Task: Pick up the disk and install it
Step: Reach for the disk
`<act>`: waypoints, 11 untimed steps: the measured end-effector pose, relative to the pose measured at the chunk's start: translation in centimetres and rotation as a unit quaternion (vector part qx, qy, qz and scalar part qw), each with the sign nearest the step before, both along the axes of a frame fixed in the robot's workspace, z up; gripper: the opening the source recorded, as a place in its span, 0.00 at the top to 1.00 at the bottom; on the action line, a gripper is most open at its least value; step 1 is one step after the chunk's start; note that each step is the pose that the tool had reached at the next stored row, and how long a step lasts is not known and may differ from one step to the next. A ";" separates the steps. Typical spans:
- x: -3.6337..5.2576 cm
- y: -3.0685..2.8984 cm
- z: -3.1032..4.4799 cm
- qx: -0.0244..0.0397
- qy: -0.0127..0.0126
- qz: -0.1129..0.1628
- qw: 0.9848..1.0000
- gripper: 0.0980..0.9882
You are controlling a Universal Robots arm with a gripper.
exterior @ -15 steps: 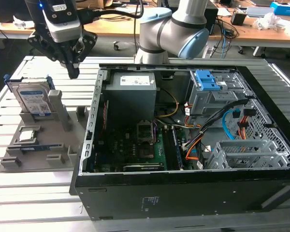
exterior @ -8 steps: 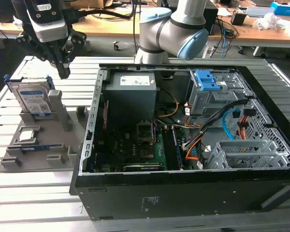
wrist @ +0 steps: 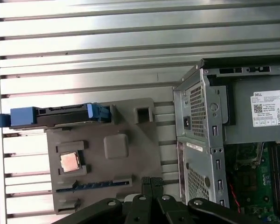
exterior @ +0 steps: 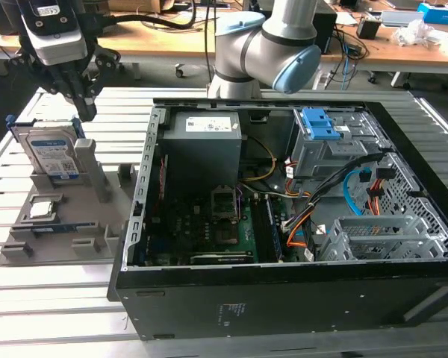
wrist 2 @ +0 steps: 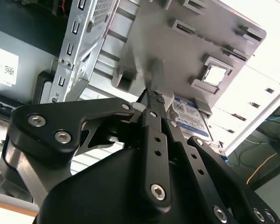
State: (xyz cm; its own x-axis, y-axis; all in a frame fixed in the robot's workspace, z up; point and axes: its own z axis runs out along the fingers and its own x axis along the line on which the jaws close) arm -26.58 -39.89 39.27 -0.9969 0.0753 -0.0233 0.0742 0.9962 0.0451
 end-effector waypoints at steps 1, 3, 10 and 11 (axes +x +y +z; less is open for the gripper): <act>-0.38 0.00 0.00 0.000 0.000 0.000 1.000 0.99; -0.96 0.00 0.00 0.000 0.000 0.000 1.000 0.99; -2.14 0.00 0.00 0.000 0.000 0.000 1.000 0.99; -2.28 0.00 0.00 0.000 0.000 0.000 1.000 0.99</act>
State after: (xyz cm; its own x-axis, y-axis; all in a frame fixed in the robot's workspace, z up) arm -28.86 -39.89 39.26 -0.9969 0.0753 -0.0233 0.0742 0.9962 0.0451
